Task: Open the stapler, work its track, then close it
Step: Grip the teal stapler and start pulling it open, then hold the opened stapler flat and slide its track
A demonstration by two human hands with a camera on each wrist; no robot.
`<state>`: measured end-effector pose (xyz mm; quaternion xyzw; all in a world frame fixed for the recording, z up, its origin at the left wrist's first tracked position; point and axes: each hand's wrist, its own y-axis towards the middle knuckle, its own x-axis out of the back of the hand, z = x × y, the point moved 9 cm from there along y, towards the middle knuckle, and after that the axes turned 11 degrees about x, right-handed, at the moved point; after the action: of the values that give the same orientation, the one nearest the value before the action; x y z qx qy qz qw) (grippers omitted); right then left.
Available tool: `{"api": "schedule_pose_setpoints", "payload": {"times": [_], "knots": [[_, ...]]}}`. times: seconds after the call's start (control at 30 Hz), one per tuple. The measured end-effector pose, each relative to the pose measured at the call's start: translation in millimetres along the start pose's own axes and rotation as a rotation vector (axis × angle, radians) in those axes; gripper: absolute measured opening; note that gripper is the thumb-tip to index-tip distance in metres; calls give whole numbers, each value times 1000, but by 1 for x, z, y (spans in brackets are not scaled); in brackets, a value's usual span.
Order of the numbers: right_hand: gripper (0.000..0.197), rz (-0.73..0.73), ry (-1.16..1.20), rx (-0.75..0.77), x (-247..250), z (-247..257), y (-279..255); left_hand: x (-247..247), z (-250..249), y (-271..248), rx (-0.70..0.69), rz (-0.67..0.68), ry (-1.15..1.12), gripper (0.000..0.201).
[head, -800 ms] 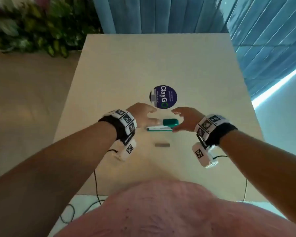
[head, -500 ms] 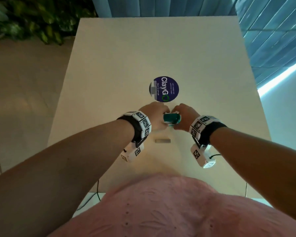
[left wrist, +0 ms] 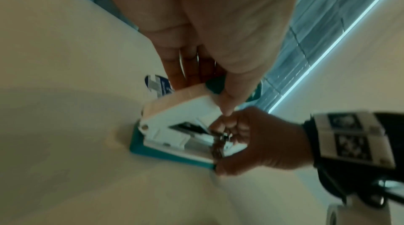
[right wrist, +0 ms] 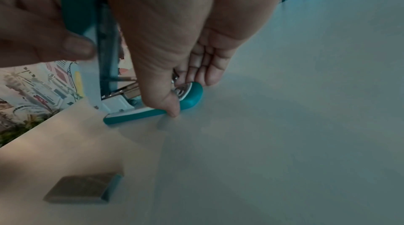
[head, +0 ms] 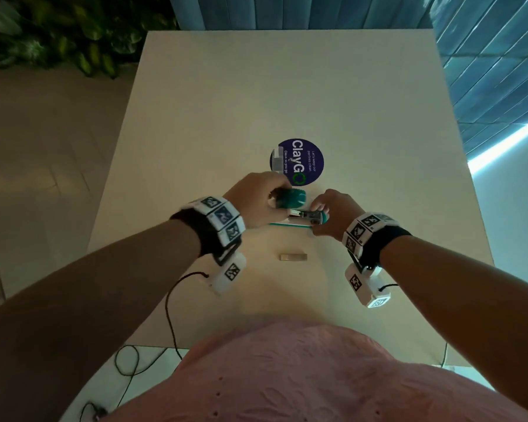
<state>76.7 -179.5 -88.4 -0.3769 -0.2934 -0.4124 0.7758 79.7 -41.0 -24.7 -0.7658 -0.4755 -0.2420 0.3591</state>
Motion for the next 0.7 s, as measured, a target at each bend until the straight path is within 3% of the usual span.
{"api": "schedule_pose_setpoints", "payload": {"times": [0.2, 0.37, 0.53, 0.6, 0.7], "knots": [[40, 5, -1, 9, -3, -1, 2, 46, 56, -26, 60, -104, 60, 28], [40, 11, 0, 18, -5, -2, 1, 29, 108, -28, 218, -45, 126, 24], [43, 23, -12, 13, -7, -5, 1, 14, 120, -24, 221, -81, 112, 23], [49, -12, -63, 61, -4, 5, -2, 13, 121, -24, 218, -95, 111, 22], [43, -118, -84, 281, 0, 47, -20, 14, 123, -24, 221, -100, 96, 23]]}}
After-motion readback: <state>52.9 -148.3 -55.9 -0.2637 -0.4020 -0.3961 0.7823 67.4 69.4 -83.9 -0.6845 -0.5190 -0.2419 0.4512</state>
